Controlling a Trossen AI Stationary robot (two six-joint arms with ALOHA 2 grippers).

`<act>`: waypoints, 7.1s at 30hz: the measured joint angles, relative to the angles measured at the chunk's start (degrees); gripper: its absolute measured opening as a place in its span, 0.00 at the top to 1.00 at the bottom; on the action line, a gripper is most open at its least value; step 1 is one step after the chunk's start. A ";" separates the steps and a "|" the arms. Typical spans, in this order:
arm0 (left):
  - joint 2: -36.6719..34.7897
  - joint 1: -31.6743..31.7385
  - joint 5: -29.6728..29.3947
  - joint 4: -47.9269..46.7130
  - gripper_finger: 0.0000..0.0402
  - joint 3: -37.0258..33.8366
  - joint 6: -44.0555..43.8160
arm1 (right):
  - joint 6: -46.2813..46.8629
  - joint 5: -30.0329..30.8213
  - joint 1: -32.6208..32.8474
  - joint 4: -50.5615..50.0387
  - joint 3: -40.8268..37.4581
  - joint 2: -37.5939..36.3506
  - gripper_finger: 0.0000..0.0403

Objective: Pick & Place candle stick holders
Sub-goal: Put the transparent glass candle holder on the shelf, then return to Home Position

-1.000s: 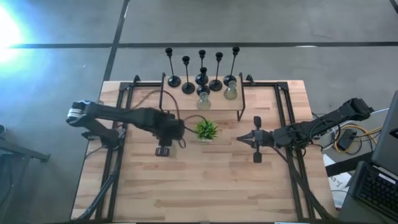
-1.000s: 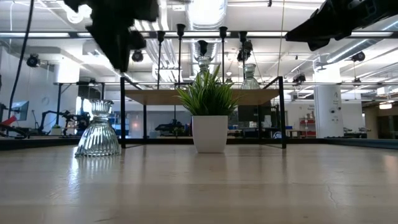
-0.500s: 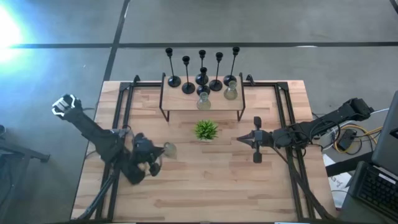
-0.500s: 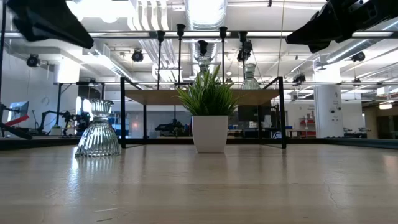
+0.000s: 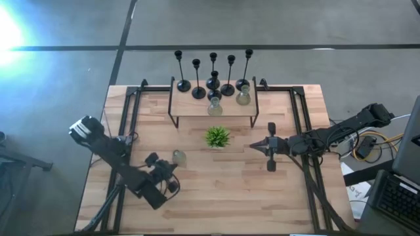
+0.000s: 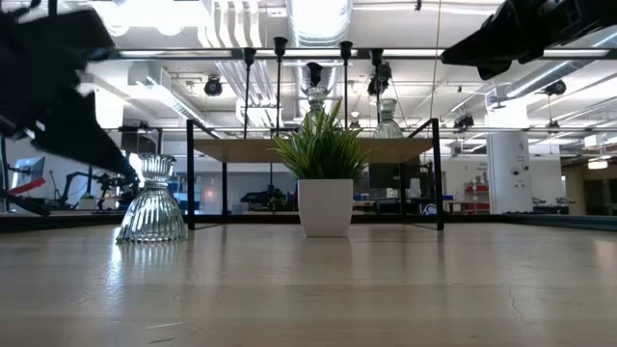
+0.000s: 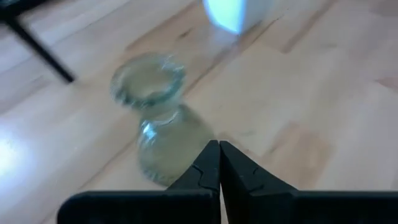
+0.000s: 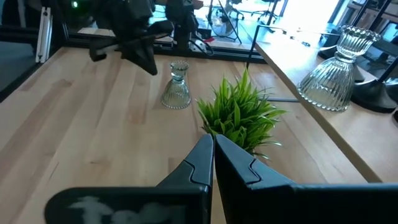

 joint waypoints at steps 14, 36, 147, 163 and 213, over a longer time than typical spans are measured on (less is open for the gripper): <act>3.66 -0.04 -5.49 -2.07 0.92 -1.16 -4.03 | 0.17 1.08 0.00 -0.33 -1.13 0.02 0.98; 7.91 0.99 -11.44 -1.57 0.48 -2.12 -4.57 | 0.20 1.13 -0.04 0.24 -1.43 0.02 0.98; -19.19 62.04 12.83 57.57 0.69 -9.27 68.83 | 0.17 2.52 -0.11 1.02 -2.39 0.00 0.98; -19.15 65.70 18.49 58.92 0.69 -9.05 70.87 | 0.17 2.53 -0.10 1.41 -2.39 0.00 0.98; -30.88 63.96 28.24 45.22 0.21 -8.96 69.55 | 0.17 2.53 -0.09 2.26 -2.42 0.00 0.98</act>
